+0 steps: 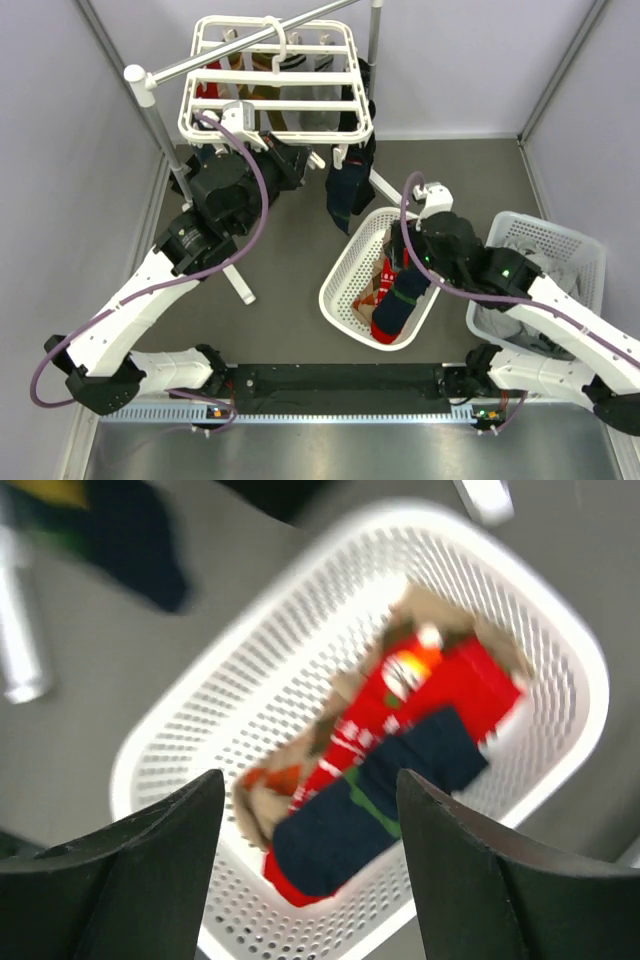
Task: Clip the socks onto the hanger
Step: Open the clamp at the hanger, then pick up the sock from the bin.
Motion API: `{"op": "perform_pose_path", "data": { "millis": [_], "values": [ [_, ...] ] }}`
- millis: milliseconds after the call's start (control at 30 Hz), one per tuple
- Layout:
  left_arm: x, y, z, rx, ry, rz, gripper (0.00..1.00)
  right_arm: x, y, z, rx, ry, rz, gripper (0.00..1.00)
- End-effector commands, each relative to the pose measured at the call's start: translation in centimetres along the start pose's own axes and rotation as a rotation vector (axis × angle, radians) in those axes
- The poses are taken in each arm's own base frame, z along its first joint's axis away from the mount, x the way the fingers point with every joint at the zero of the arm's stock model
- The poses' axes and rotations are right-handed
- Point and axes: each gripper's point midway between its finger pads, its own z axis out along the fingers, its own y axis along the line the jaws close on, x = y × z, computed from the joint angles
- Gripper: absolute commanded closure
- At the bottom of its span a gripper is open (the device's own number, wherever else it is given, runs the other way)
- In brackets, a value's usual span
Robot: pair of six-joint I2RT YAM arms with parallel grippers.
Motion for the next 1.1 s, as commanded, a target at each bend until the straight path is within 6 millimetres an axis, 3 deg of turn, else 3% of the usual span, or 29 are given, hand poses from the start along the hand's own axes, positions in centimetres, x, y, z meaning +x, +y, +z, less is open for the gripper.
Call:
{"op": "perform_pose_path", "data": {
  "millis": [0,133,167,333,433,567,767,900,1000,1067],
  "values": [
    [-2.0,-0.6,-0.8,0.021,-0.053,-0.010,0.93,5.9,-3.5,2.2,0.132,0.170,0.229,0.32],
    [-2.2,-1.0,-1.0,0.045,-0.057,-0.026,0.94,9.1,-5.5,5.1,0.238,0.228,0.285,0.32],
    [-2.3,-1.0,-1.1,0.044,-0.059,-0.029,0.94,10.8,-6.2,5.9,0.276,0.265,0.303,0.34],
    [-2.2,-1.3,-1.2,0.059,-0.050,-0.035,0.94,14.0,-8.6,8.4,0.386,0.279,0.460,0.43],
    [-2.0,-1.5,-1.1,0.068,-0.040,-0.033,0.94,14.0,-9.4,9.4,0.421,0.249,0.513,0.51],
    [-1.8,-1.6,-1.0,0.073,-0.031,-0.031,0.95,14.1,-10.1,10.6,0.461,0.226,0.553,0.54],
    [-1.3,-1.8,-0.9,0.084,-0.016,-0.040,0.95,16.4,-11.4,11.6,0.540,0.263,0.578,0.59],
    [-1.4,-2.0,-0.8,0.086,-0.014,-0.035,0.95,17.3,-11.3,11.8,0.530,0.286,0.570,0.71],
    [-1.7,-1.9,-0.8,0.081,-0.024,-0.026,0.95,16.1,-10.9,11.4,0.491,0.275,0.536,0.84],
    [-1.4,-1.9,-0.6,0.082,-0.016,-0.027,0.95,14.3,-10.6,10.4,0.454,0.253,0.498,0.92]
  ]
}}
